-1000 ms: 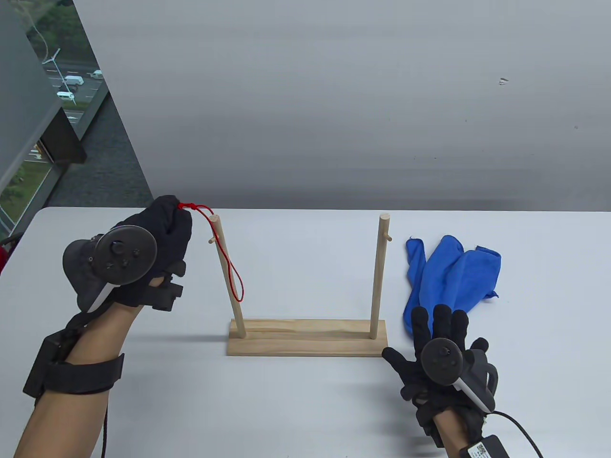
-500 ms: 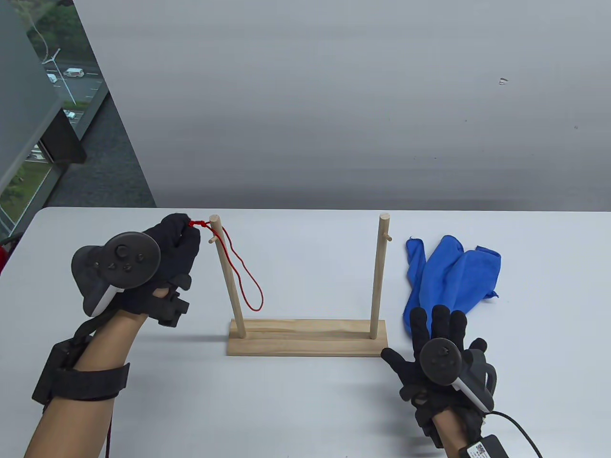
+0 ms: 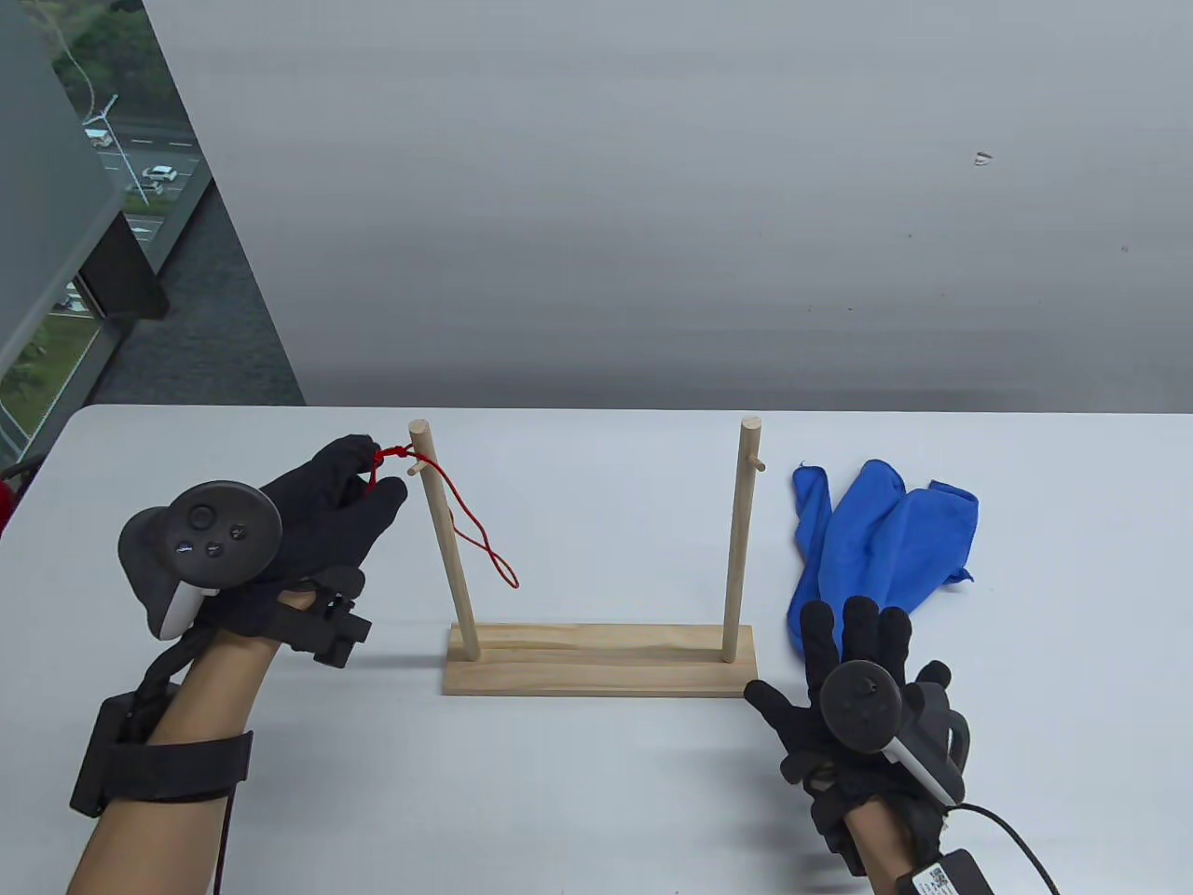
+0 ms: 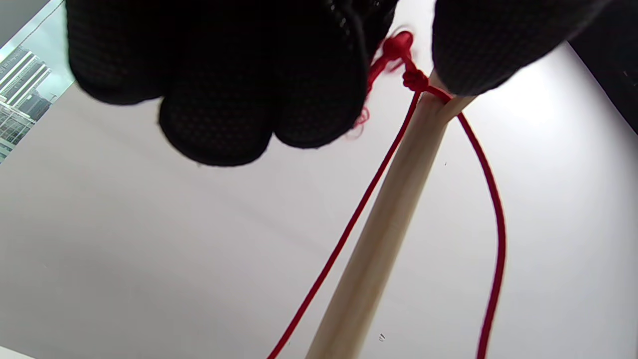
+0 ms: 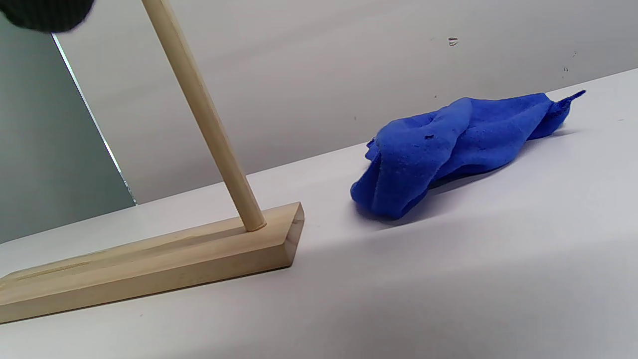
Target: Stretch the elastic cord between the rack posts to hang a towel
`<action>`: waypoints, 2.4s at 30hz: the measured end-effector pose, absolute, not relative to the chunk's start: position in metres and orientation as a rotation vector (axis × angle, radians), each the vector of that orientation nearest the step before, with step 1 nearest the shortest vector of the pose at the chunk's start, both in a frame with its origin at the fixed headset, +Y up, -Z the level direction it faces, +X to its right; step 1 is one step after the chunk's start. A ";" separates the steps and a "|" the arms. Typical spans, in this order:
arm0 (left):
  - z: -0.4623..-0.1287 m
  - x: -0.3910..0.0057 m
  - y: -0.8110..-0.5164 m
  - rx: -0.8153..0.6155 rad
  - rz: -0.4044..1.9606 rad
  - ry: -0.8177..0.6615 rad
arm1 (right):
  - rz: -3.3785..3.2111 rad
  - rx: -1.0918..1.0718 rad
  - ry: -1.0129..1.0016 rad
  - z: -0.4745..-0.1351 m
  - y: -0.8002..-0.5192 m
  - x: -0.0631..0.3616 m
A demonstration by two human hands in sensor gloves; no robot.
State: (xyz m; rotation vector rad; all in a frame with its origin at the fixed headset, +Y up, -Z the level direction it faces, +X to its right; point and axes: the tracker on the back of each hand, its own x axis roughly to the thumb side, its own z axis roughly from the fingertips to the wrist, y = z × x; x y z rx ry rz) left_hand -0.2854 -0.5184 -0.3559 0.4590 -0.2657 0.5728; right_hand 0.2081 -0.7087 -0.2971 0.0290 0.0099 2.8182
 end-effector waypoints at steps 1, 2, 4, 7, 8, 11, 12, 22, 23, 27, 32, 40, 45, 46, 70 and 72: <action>-0.355 -0.287 -0.522 0.457 0.578 -0.264 | 2.818 0.029 0.010 -0.297 -0.709 0.208; -0.353 -0.289 -0.525 0.455 0.583 -0.262 | 2.818 0.028 0.010 -0.297 -0.709 0.208; -0.351 -0.292 -0.532 0.450 0.594 -0.259 | 2.819 0.029 0.011 -0.297 -0.709 0.208; -0.349 -0.296 -0.543 0.437 0.618 -0.253 | 2.819 0.032 0.016 -0.297 -0.709 0.207; -0.348 -0.297 -0.548 0.428 0.626 -0.252 | 2.820 0.033 0.019 -0.297 -0.709 0.207; -0.346 -0.300 -0.564 0.407 0.647 -0.241 | 2.822 0.034 0.021 -0.297 -0.709 0.207; -0.346 -0.301 -0.570 0.396 0.657 -0.230 | 2.821 0.034 0.020 -0.297 -0.709 0.206; -0.348 -0.302 -0.630 0.263 0.711 -0.164 | 2.823 0.042 0.032 -0.297 -0.710 0.204; -0.348 -0.301 -0.635 0.252 0.713 -0.161 | 2.823 0.043 0.033 -0.297 -0.710 0.204; -0.353 -0.295 -0.660 0.191 0.725 -0.144 | 2.822 0.045 0.034 -0.297 -0.710 0.204; -0.360 -0.284 -0.684 0.127 0.730 -0.125 | 2.818 0.051 0.033 -0.297 -0.710 0.203; -0.373 -0.270 -0.720 0.032 0.747 -0.085 | 2.812 0.057 0.035 -0.297 -0.710 0.204; -0.379 -0.264 -0.739 -0.016 0.757 -0.046 | 2.812 0.059 0.038 -0.297 -0.711 0.203; -0.380 -0.263 -0.743 -0.025 0.758 -0.039 | 2.812 0.060 0.038 -0.297 -0.711 0.203; -0.378 -0.240 -0.767 0.012 0.530 -0.033 | 2.699 0.285 -0.162 -0.295 -0.705 0.182; -0.378 -0.240 -0.767 0.011 0.531 -0.028 | 2.675 0.315 -0.210 -0.293 -0.702 0.178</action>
